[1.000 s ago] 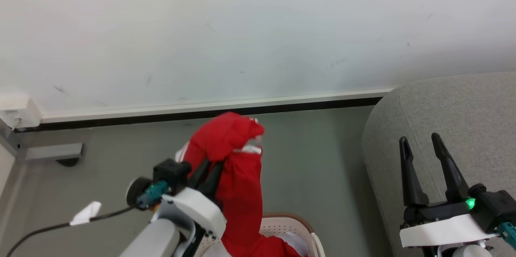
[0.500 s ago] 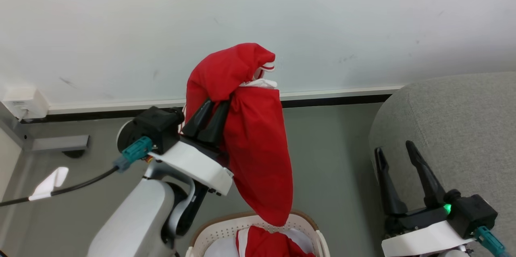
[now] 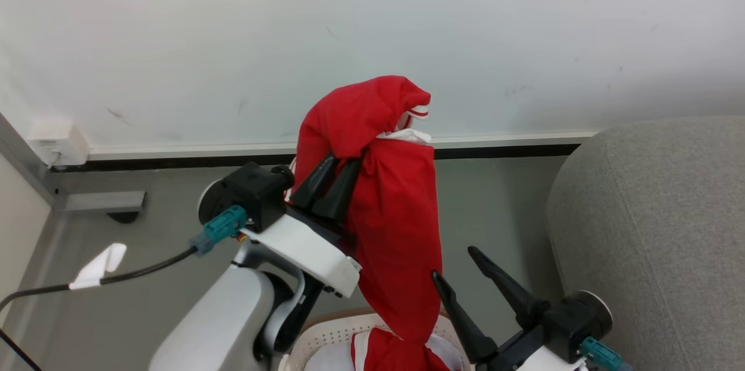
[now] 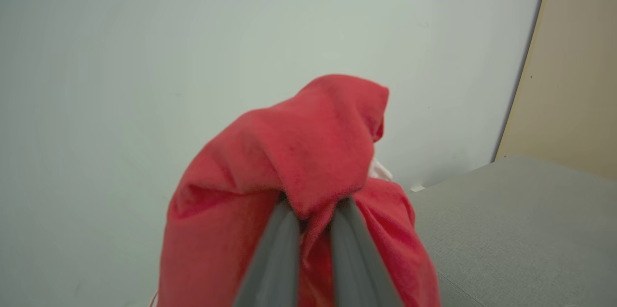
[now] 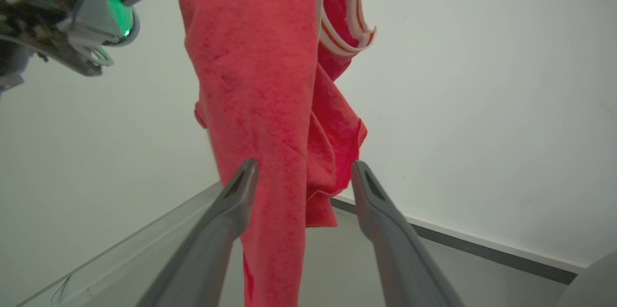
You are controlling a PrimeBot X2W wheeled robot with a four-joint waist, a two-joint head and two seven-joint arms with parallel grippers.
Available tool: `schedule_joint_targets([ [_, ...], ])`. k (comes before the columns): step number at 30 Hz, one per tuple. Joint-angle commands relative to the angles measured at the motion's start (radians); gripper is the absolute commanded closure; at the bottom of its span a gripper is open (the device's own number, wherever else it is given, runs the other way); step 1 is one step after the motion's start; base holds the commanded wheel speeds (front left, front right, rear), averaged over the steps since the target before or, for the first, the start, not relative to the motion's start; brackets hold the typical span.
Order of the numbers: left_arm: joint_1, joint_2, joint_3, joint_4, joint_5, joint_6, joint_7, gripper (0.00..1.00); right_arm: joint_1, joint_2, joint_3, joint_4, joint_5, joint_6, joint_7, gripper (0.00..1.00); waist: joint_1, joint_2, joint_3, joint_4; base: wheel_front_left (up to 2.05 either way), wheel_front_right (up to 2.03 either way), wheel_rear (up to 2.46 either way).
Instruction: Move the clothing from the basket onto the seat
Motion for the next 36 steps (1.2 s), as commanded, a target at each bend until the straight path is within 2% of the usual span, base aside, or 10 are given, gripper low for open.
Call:
schedule_joint_targets([
  [1, -0.002, -0.002, -0.004, -0.002, -0.01, -0.005, 0.002, 1.0, -0.019, -0.008, 0.019, 0.02, 0.019, -0.002, 0.003, 0.0, 0.0, -0.0001, -0.01, 0.014, 0.0, 0.0, 0.0],
  [6, -0.003, -0.025, -0.047, -0.014, 0.005, -0.011, 0.017, 1.0, -0.084, -0.017, 0.124, 0.119, 0.07, -0.002, 0.01, 0.0, 0.0, -0.0001, -0.032, 0.055, 0.0, 0.0, 0.0],
  [13, 0.009, -0.063, -0.114, -0.039, 0.008, -0.026, 0.041, 1.0, -0.171, 0.011, 0.209, 0.252, 0.143, -0.002, 0.012, 0.0, 0.0, -0.0001, -0.058, 0.131, 0.0, 0.0, 0.0],
  [17, 0.021, -0.073, -0.135, -0.04, -0.002, -0.029, 0.05, 1.0, -0.203, 0.018, 0.232, 0.277, 0.161, -0.002, -0.003, 0.0, 0.0, -0.0001, -0.071, 0.168, 0.0, 0.0, 0.0],
  [18, 0.024, -0.072, -0.135, -0.038, -0.006, -0.026, 0.052, 1.0, -0.207, 0.021, 0.227, 0.277, 0.161, -0.002, -0.007, 0.42, 0.0, -0.0001, -0.073, 0.175, 0.0, 0.0, 0.0],
  [19, 0.027, -0.071, -0.135, -0.035, -0.008, -0.024, 0.054, 1.0, -0.207, 0.024, 0.218, 0.274, 0.158, -0.002, -0.01, 0.77, 0.0, -0.0001, -0.075, 0.179, 0.0, 0.0, 0.0],
  [20, 0.031, -0.068, -0.135, -0.034, -0.01, -0.023, 0.054, 1.0, -0.206, 0.027, 0.205, 0.263, 0.156, -0.002, -0.009, 1.0, 0.0, -0.0001, -0.075, 0.183, 0.0, 0.0, 0.0],
  [33, 0.078, -0.044, -0.126, -0.02, -0.035, -0.01, 0.041, 1.0, -0.119, 0.031, 0.077, 0.156, 0.119, -0.002, -0.01, 1.0, 0.0, -0.0001, -0.064, 0.155, 0.0, 0.0, 0.0],
  [34, 0.082, -0.044, -0.13, -0.02, -0.037, -0.012, 0.041, 0.89, -0.114, 0.031, 0.062, 0.145, 0.121, -0.002, -0.01, 1.0, 0.0, -0.0001, -0.062, 0.148, 0.0, 0.0, 0.0],
  [36, 0.093, -0.044, -0.135, -0.019, -0.037, -0.014, 0.038, 0.56, -0.105, 0.026, 0.032, 0.128, 0.117, -0.002, -0.01, 1.0, 0.0, -0.0001, -0.058, 0.134, 0.0, 0.0, 0.0],
])
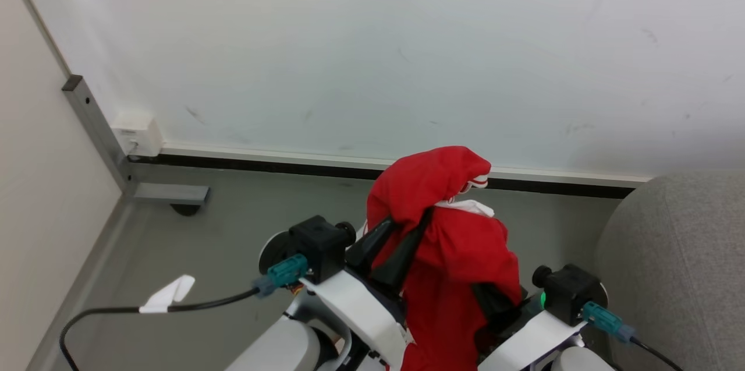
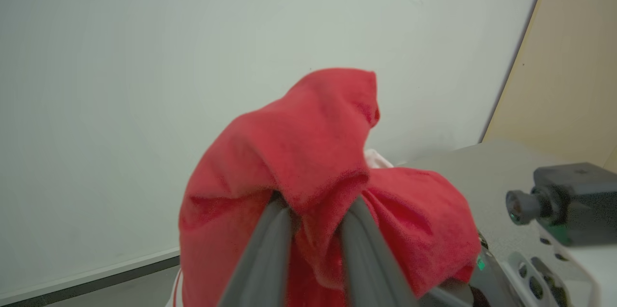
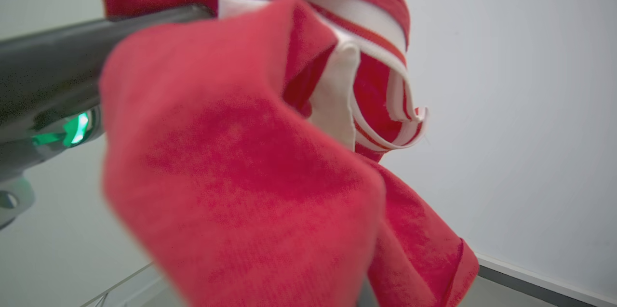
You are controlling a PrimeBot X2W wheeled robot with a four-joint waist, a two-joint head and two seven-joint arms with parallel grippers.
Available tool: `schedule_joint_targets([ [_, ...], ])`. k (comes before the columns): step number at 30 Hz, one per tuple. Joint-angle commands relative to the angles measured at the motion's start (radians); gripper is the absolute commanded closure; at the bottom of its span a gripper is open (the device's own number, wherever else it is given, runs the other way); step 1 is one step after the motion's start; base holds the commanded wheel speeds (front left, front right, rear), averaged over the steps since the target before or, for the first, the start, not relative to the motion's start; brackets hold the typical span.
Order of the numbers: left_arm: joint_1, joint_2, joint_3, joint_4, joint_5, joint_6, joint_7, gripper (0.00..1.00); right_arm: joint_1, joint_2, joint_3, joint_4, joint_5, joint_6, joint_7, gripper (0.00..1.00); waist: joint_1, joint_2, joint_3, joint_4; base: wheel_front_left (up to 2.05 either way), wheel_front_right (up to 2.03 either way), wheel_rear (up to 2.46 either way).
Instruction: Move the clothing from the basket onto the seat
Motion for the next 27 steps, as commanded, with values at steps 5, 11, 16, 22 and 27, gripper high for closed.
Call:
schedule_joint_targets([
  [5, 0.066, -0.005, -0.021, -0.009, -0.018, -0.009, -0.036, 0.0, 0.03, -0.013, -0.084, -0.042, -0.02, -0.002, -0.003, 1.0, 0.0, -0.0001, 0.019, -0.075, 0.0, 0.0, 0.0],
  [11, 0.083, 0.008, -0.044, -0.022, 0.004, -0.021, -0.059, 0.0, 0.04, -0.025, -0.182, -0.09, -0.053, -0.002, -0.003, 1.0, 0.0, -0.0001, 0.042, -0.163, 0.0, 0.0, 0.0],
  [16, 0.068, 0.026, -0.048, -0.022, 0.024, -0.026, -0.077, 0.0, 0.036, -0.044, -0.224, -0.121, -0.082, -0.002, -0.004, 1.0, 0.0, -0.0001, 0.063, -0.271, 0.0, 0.0, 0.0],
  [22, 0.06, 0.036, -0.047, -0.014, 0.038, -0.029, -0.108, 0.0, 0.033, -0.079, -0.252, -0.155, -0.101, -0.002, -0.003, 1.0, 0.0, -0.0001, 0.084, -0.417, 0.0, 0.0, 0.0],
  [27, 0.051, 0.045, -0.052, 0.001, 0.05, -0.039, -0.125, 0.0, 0.054, -0.106, -0.279, -0.188, -0.101, -0.002, -0.003, 1.0, 0.0, -0.0001, 0.098, -0.528, 0.0, 0.0, 0.0],
])
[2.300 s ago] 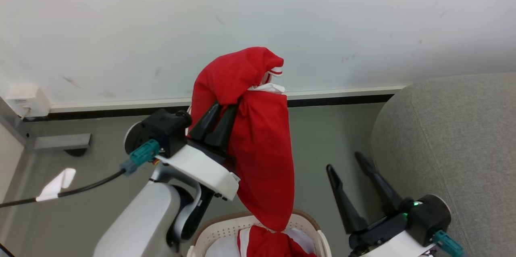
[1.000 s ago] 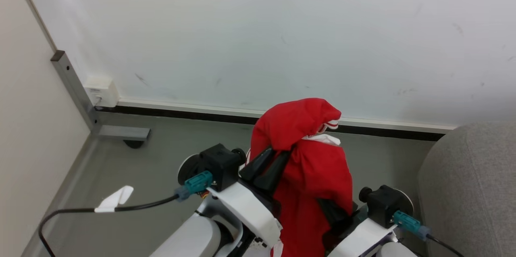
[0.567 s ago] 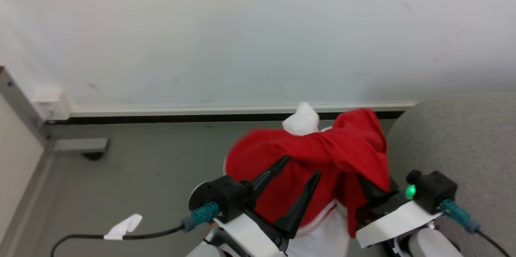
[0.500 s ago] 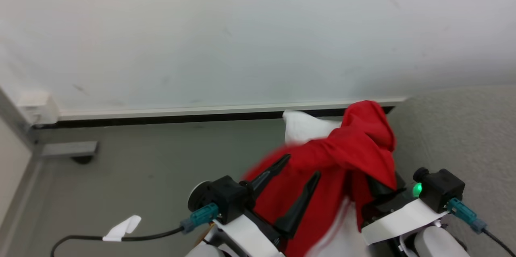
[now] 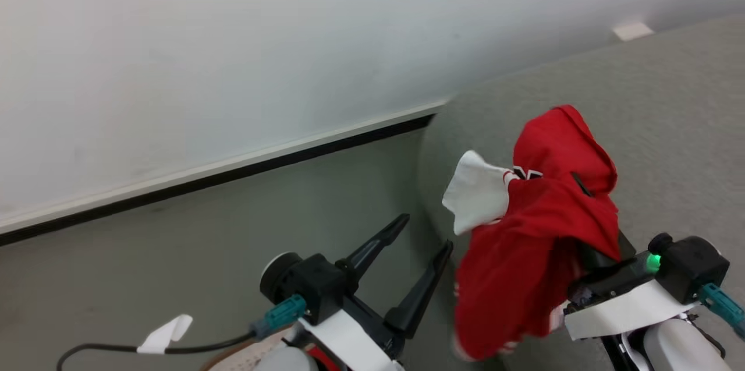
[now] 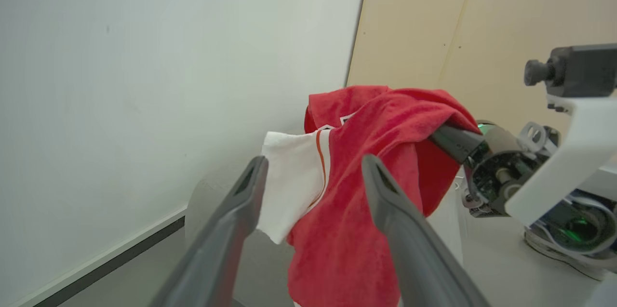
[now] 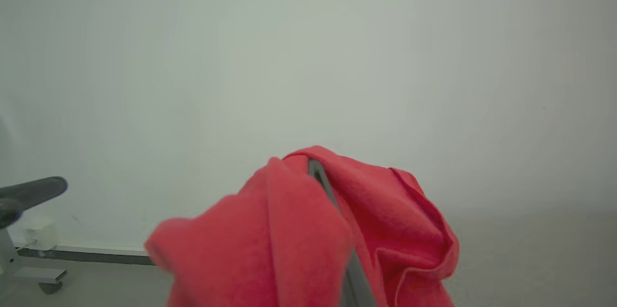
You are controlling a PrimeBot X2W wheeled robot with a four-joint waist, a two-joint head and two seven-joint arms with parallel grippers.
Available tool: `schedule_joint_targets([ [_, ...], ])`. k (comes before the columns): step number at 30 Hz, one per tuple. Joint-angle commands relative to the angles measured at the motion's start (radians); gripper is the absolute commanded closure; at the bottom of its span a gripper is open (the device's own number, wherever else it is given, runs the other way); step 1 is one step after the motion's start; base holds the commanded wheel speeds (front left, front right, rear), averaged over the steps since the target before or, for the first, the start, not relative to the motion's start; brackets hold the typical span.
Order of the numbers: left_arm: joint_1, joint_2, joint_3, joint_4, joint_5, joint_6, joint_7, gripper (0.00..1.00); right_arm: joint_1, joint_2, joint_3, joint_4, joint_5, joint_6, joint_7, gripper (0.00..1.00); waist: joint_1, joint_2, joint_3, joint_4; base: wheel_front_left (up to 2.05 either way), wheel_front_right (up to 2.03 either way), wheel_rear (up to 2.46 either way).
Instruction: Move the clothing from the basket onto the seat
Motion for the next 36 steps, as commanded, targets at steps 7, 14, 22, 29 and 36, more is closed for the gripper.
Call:
schedule_joint_targets([
  [7, -0.021, 0.013, -0.019, 0.033, 0.022, -0.017, -0.007, 0.0, 0.041, -0.013, -0.042, -0.065, -0.007, -0.002, -0.004, 1.0, -0.0001, -0.0001, 0.051, -0.165, 0.0, 0.0, 0.0],
  [14, -0.046, 0.012, -0.036, 0.056, 0.031, -0.033, -0.007, 0.0, 0.068, -0.007, -0.09, -0.123, -0.01, -0.002, -0.004, 1.0, -0.0001, -0.0001, 0.092, -0.182, 0.0, 0.0, 0.0],
  [22, -0.106, 0.033, -0.044, 0.034, 0.052, -0.042, 0.027, 0.0, -0.081, -0.016, -0.174, -0.09, 0.004, -0.002, -0.004, 1.0, -0.0001, -0.0001, 0.204, -0.132, 0.0, 0.0, 0.0],
  [29, -0.192, 0.069, -0.039, -0.014, 0.077, -0.056, 0.083, 0.0, -0.34, -0.11, -0.293, -0.033, -0.005, -0.002, 0.034, 1.0, -0.0001, -0.0001, 0.377, -0.012, 0.0, 0.0, 0.0],
  [36, -0.271, 0.066, -0.059, -0.036, 0.103, -0.077, 0.102, 0.0, -0.583, -0.251, -0.452, 0.077, 0.025, -0.002, 0.082, 1.0, -0.0001, -0.0001, 0.541, 0.109, 0.0, 0.0, 0.0],
])
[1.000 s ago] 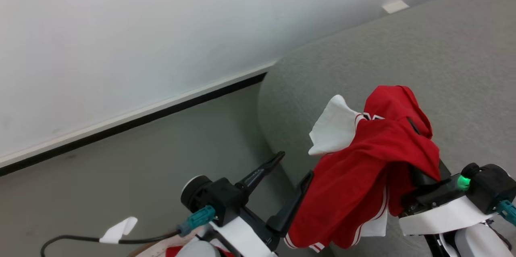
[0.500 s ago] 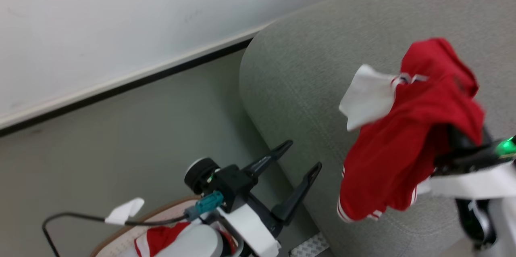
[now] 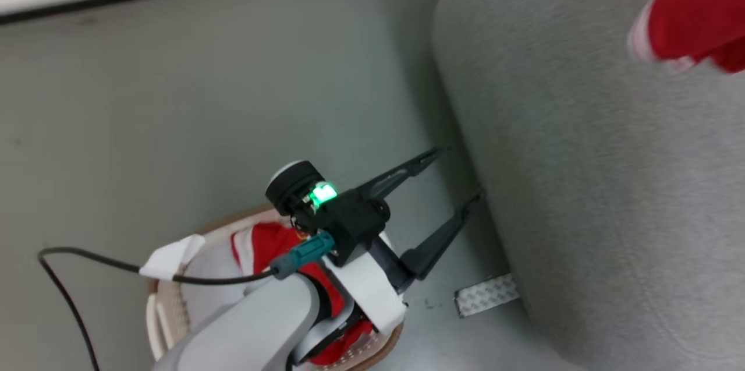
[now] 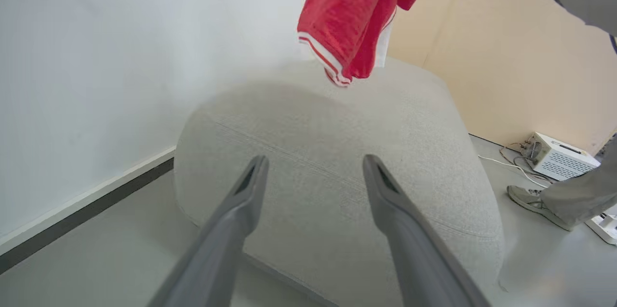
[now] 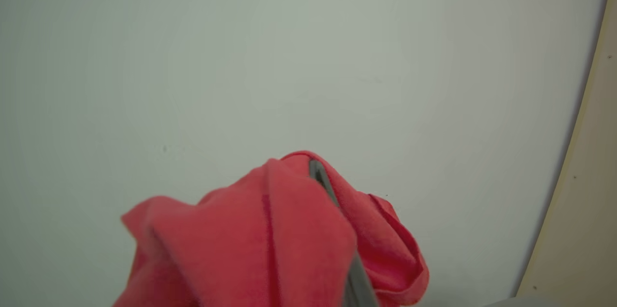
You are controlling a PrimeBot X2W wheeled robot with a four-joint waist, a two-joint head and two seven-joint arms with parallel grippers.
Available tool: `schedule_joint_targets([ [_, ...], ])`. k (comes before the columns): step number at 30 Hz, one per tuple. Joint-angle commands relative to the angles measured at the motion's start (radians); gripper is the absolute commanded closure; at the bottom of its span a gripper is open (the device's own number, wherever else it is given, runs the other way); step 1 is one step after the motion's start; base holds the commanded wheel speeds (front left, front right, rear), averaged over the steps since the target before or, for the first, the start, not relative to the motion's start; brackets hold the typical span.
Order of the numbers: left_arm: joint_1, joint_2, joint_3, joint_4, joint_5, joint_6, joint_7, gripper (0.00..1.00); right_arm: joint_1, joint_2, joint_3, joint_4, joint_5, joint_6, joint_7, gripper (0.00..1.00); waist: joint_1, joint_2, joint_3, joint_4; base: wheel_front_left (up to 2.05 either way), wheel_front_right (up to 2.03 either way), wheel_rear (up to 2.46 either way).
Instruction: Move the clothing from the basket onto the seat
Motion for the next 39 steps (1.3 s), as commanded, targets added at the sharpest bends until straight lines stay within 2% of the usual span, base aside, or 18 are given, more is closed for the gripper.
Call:
schedule_joint_targets([
  [1, -0.023, 0.002, 0.006, -0.001, 0.012, -0.002, -0.005, 0.0, -0.042, -0.03, -0.022, 0.033, 0.004, -0.002, 0.007, 1.0, -0.0002, -0.0001, 0.122, 0.109, 0.0, 0.0, 0.0],
  [4, -0.039, 0.004, 0.013, 0.004, 0.014, -0.001, -0.012, 0.0, -0.099, -0.088, -0.054, 0.124, -0.019, -0.002, 0.03, 1.0, -0.0002, -0.0001, 0.166, 0.139, 0.0, 0.0, 0.0],
  [8, -0.056, 0.003, 0.015, 0.014, 0.016, -0.002, -0.022, 0.0, -0.125, -0.14, -0.031, 0.267, -0.051, -0.002, 0.06, 1.0, -0.0002, -0.0001, 0.201, 0.168, 0.0, 0.0, 0.0],
  [11, -0.064, -0.001, 0.015, 0.023, 0.016, -0.001, -0.032, 0.0, -0.105, -0.148, 0.0, 0.385, -0.043, -0.002, 0.093, 1.0, -0.0002, -0.0001, 0.208, 0.177, 0.0, 0.0, 0.0],
  [14, -0.07, -0.004, 0.019, 0.034, 0.012, 0.002, -0.04, 0.0, -0.082, -0.131, 0.049, 0.516, -0.024, -0.002, 0.211, 1.0, -0.0002, -0.0001, 0.204, 0.18, 0.0, 0.0, 0.0],
  [17, -0.069, -0.006, 0.021, 0.049, 0.004, 0.006, -0.047, 0.0, -0.059, -0.134, 0.098, 0.58, 0.003, -0.002, 0.27, 1.0, -0.0002, -0.0001, 0.189, 0.179, 0.0, 0.0, 0.0],
  [20, -0.067, -0.01, 0.021, 0.059, -0.001, 0.01, -0.054, 0.0, -0.037, -0.135, 0.133, 0.6, 0.031, -0.002, 0.265, 1.0, -0.0002, -0.0001, 0.169, 0.174, 0.0, 0.0, 0.0],
  [21, -0.063, -0.007, 0.023, 0.063, -0.004, 0.009, -0.058, 0.0, -0.035, -0.135, 0.145, 0.605, 0.036, -0.002, 0.261, 0.93, -0.0002, -0.0001, 0.161, 0.171, 0.0, 0.0, 0.0],
  [22, -0.058, -0.006, 0.022, 0.068, -0.006, 0.01, -0.062, 0.0, -0.031, -0.138, 0.156, 0.61, 0.039, -0.002, 0.261, 0.68, -0.0002, -0.0001, 0.15, 0.169, 0.0, 0.0, 0.0],
  [23, -0.052, -0.005, 0.021, 0.073, -0.007, 0.011, -0.063, 0.0, -0.022, -0.142, 0.177, 0.612, 0.038, -0.002, 0.266, 0.51, -0.0002, -0.0001, 0.136, 0.167, 0.0, 0.0, 0.0],
  [24, -0.052, -0.005, 0.021, 0.073, -0.007, 0.011, -0.063, 0.0, -0.022, -0.142, 0.177, 0.612, 0.038, -0.002, 0.266, 0.51, -0.0002, -0.0001, 0.136, 0.167, 0.0, 0.0, 0.0],
  [25, -0.045, -0.005, 0.02, 0.077, -0.01, 0.012, -0.067, 0.0, -0.013, -0.145, 0.194, 0.613, 0.041, -0.002, 0.27, 0.0, -0.0002, -0.0001, 0.122, 0.165, 0.0, 0.0, 0.0],
  [32, 0.027, 0.003, 0.039, 0.111, -0.049, 0.041, -0.105, 0.0, 0.065, -0.203, 0.304, 0.552, 0.07, -0.002, 0.278, 0.0, -0.0002, -0.0001, -0.033, 0.152, 0.0, 0.0, 0.0],
  [39, 0.125, 0.019, 0.091, 0.14, -0.107, 0.085, -0.15, 0.0, 0.175, -0.265, 0.342, 0.356, 0.131, -0.002, 0.273, 0.0, -0.0002, -0.0001, -0.24, 0.178, 0.0, 0.0, 0.0],
])
